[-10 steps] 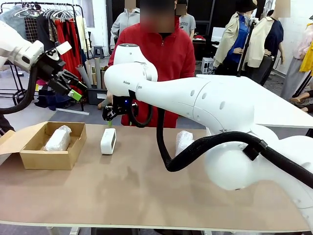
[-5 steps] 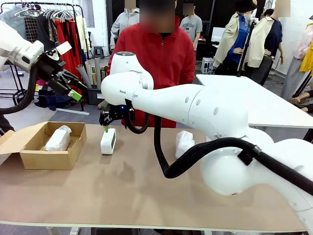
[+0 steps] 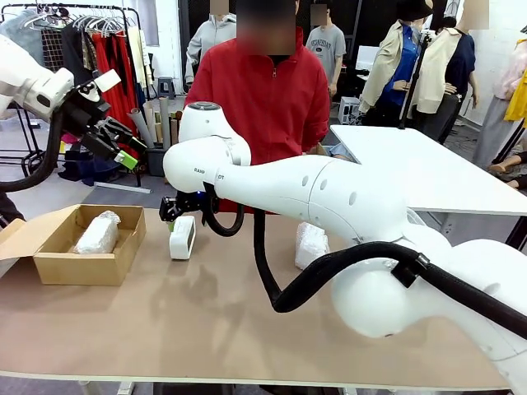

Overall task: Separate and place wrapped and unwrapped clocks.
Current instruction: Pick up the Digital clock indicated by the person.

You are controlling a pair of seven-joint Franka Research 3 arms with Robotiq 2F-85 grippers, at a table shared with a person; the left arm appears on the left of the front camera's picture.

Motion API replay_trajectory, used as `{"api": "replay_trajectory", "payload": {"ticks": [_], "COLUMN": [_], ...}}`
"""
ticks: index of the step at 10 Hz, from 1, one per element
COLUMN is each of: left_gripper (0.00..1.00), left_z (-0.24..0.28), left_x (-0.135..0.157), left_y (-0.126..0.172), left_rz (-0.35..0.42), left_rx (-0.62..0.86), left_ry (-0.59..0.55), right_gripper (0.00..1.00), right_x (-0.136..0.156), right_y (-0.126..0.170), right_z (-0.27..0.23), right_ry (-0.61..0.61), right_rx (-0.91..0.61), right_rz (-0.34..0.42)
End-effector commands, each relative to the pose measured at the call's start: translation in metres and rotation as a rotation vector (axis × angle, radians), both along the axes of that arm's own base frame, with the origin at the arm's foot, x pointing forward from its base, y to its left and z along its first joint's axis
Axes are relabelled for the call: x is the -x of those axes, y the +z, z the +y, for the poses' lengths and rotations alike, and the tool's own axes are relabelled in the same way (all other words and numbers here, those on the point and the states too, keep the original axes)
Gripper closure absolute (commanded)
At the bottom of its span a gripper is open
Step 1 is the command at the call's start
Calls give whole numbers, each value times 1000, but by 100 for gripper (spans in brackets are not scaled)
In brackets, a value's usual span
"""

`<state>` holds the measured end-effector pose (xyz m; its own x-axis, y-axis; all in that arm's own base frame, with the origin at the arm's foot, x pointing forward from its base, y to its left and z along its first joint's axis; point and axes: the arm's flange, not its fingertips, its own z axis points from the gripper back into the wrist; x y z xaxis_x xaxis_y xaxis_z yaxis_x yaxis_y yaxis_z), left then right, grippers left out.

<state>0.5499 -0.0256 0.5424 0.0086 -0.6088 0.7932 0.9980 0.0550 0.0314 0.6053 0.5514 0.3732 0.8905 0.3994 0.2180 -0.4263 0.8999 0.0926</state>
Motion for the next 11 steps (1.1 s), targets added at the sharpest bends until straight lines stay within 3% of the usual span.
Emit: {"api": "replay_trajectory", "payload": {"ticks": [1, 7, 11], "left_gripper": [0, 0, 0], "left_z": [1, 1, 1], "left_x": [1, 1, 1], "left_y": [1, 1, 1], "left_rz": [5, 5, 5], "left_rx": [3, 3, 3], "left_ry": [-2, -2, -2], "right_gripper": [0, 0, 0], "right_x": [-80, -92, -99], "right_y": [17, -8, -31], "right_z": [78, 93, 95], "right_ry": [-10, -79, -108], "right_rx": [-40, -96, -62], "right_rz": [-5, -30, 34]}}
